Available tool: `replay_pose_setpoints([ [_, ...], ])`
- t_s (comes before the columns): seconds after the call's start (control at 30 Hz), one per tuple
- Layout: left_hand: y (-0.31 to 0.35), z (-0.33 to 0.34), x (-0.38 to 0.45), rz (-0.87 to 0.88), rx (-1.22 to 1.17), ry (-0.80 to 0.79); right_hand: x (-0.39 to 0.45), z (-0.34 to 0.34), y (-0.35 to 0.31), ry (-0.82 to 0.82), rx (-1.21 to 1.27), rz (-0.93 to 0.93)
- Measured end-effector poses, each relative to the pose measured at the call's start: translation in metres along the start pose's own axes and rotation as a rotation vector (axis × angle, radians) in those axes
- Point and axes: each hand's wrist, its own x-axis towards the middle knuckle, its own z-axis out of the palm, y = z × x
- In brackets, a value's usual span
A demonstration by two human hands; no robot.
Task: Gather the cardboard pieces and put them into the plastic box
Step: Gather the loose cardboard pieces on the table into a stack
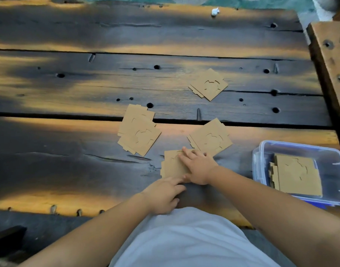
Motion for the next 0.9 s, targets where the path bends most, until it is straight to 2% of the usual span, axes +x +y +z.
replay_pose_setpoints([
  [0.2, -0.012, -0.029, 0.029, -0.082, -0.027, 0.064, -0.021, 0.006, 0.03, 0.18, 0.393, 0.327],
  [0.37, -0.012, -0.059, 0.092, -0.184, -0.162, 0.09, -0.023, 0.01, 0.053, 0.379, 0.977, 0.624],
  [0.5, -0.013, -0.071, 0.133, -0.302, -0.282, 0.119, -0.02, 0.009, 0.056, 0.439, 1.251, 0.751],
  [0.7, -0.016, -0.071, 0.162, -0.483, -0.365, 0.08, -0.012, 0.006, 0.061, 0.532, 1.542, 0.815],
  [0.8, -0.015, -0.074, 0.166, -0.477, -0.374, 0.173, -0.006, 0.006, 0.064, 0.568, 1.725, 0.822],
  [0.9, -0.018, -0.084, 0.167, -0.529, -0.585, 0.329, -0.004, 0.002, 0.07, 0.655, 1.784, 0.794],
])
